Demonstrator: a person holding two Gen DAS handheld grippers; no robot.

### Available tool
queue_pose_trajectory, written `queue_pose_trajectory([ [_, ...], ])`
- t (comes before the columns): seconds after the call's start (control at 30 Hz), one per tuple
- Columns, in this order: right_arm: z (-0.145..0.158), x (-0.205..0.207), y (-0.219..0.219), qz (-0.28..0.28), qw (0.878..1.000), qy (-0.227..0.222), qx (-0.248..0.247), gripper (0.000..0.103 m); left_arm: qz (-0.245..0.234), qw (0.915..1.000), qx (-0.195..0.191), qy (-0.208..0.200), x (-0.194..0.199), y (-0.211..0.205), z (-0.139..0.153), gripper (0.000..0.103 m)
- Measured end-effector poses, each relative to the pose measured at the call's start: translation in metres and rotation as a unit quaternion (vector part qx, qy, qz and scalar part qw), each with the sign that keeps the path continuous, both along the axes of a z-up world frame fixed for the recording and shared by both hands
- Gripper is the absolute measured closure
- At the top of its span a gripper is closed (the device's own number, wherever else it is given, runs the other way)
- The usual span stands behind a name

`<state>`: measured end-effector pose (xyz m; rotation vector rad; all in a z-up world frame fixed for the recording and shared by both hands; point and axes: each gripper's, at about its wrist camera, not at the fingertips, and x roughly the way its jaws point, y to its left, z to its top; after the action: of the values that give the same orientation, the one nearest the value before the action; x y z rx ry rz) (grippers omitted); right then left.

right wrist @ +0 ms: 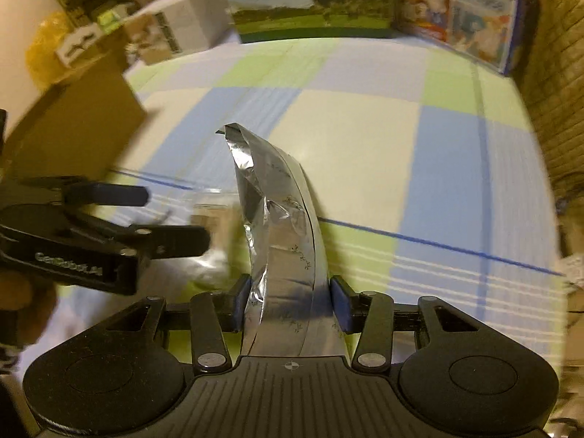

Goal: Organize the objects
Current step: 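Grasp the silver foil bag with the right tool while the left tool grasps the cotton swab bag, then lift the cotton swab bag with the left tool and foil bag with the right tool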

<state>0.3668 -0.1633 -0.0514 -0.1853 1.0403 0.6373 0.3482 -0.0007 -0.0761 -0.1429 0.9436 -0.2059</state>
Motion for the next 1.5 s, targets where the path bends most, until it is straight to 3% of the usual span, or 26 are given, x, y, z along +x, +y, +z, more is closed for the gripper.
queue_pose_trajectory([
  [0.1,-0.001,-0.005,0.003,-0.013,0.998,-0.031,-0.05,0.06,0.0,0.9999,-0.013,0.01,0.004,-0.004,-0.007,0.007],
  [0.33,-0.006,-0.006,0.0,-0.021,0.996,-0.048,-0.076,0.06,-0.003,0.9997,-0.001,0.024,0.013,-0.01,-0.018,0.029],
  [0.43,-0.008,-0.008,0.0,-0.022,0.995,-0.05,-0.079,0.06,-0.018,0.9995,0.021,0.018,0.011,-0.014,-0.017,0.055],
  [0.47,-0.007,-0.009,-0.001,-0.026,0.996,-0.046,-0.076,0.06,-0.022,0.9992,0.028,0.017,0.011,-0.015,-0.016,0.07],
  [0.5,-0.007,-0.01,-0.002,-0.032,0.996,-0.038,-0.068,0.06,-0.025,0.999,0.034,0.018,0.01,-0.015,-0.016,0.077],
  [0.57,-0.005,-0.015,-0.006,-0.043,0.997,-0.021,-0.054,0.061,-0.027,0.999,0.027,0.023,0.008,-0.012,-0.016,0.081],
  [0.9,0.005,-0.075,-0.021,-0.059,0.996,0.051,-0.048,0.06,-0.068,0.9962,0.03,0.046,-0.058,-0.022,-0.006,0.083],
  [0.97,0.005,-0.088,-0.024,-0.057,0.996,0.051,-0.05,0.06,-0.074,0.9958,0.024,0.048,-0.075,-0.021,-0.003,0.083],
  [1.03,0.003,-0.099,-0.025,-0.054,0.996,0.05,-0.048,0.053,-0.08,0.9953,0.025,0.049,-0.091,-0.021,-0.001,0.083],
  [1.1,0.001,-0.106,-0.022,-0.048,0.996,0.049,-0.049,0.034,-0.085,0.9945,0.033,0.05,-0.104,-0.02,-0.001,0.083],
  [1.17,0.003,-0.11,-0.016,-0.035,0.997,0.023,-0.062,0.026,-0.093,0.9936,0.038,0.051,-0.112,-0.019,-0.002,0.082],
  [1.23,0.004,-0.111,-0.007,-0.018,0.997,-0.004,-0.078,0.026,-0.093,0.9935,0.042,0.052,-0.115,-0.019,-0.003,0.079],
  [1.37,-0.004,-0.107,0.003,-0.002,0.996,-0.005,-0.088,0.026,-0.086,0.9944,0.041,0.046,-0.115,-0.013,-0.003,0.063],
  [1.5,-0.015,-0.101,0.007,0.007,0.994,-0.002,-0.105,0.026,-0.081,0.9953,0.031,0.042,-0.112,-0.008,-0.003,0.061],
])
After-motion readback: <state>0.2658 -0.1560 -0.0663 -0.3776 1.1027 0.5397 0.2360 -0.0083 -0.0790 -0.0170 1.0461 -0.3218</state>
